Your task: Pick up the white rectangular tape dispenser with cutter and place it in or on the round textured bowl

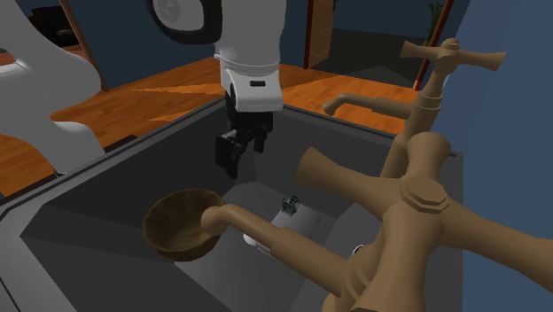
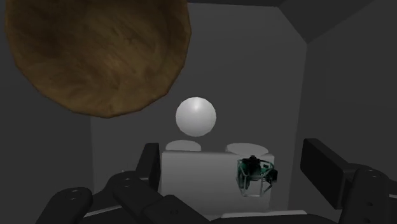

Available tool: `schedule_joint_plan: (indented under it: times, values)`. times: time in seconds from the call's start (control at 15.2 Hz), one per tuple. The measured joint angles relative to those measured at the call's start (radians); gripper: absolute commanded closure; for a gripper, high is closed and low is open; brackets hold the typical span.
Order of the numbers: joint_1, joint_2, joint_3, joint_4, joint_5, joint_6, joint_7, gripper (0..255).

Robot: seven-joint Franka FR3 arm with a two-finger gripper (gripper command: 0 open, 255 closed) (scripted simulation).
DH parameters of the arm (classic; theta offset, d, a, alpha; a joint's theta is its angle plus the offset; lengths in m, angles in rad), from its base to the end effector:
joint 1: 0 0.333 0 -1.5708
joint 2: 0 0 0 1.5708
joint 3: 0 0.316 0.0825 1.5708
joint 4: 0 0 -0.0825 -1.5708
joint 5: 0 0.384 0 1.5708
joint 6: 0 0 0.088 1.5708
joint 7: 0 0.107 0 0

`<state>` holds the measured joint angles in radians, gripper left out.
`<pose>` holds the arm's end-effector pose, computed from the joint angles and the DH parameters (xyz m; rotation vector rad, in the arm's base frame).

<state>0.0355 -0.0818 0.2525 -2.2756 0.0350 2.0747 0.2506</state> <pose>0.4703 0.1418 0.3796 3.1125 0.0258 -0.1863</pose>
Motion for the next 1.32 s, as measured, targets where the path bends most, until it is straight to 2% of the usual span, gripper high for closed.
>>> schedule_joint_plan:
  times: [0.2,0.66,1.32]
  values:
    - [0.012,0.124,0.017,0.062,-0.043,0.049,0.048,0]
    - [0.063,0.403,0.02,0.27,-0.149,0.088,0.148,0]
    - [0.073,0.472,0.009,0.252,-0.176,0.171,0.169,0]
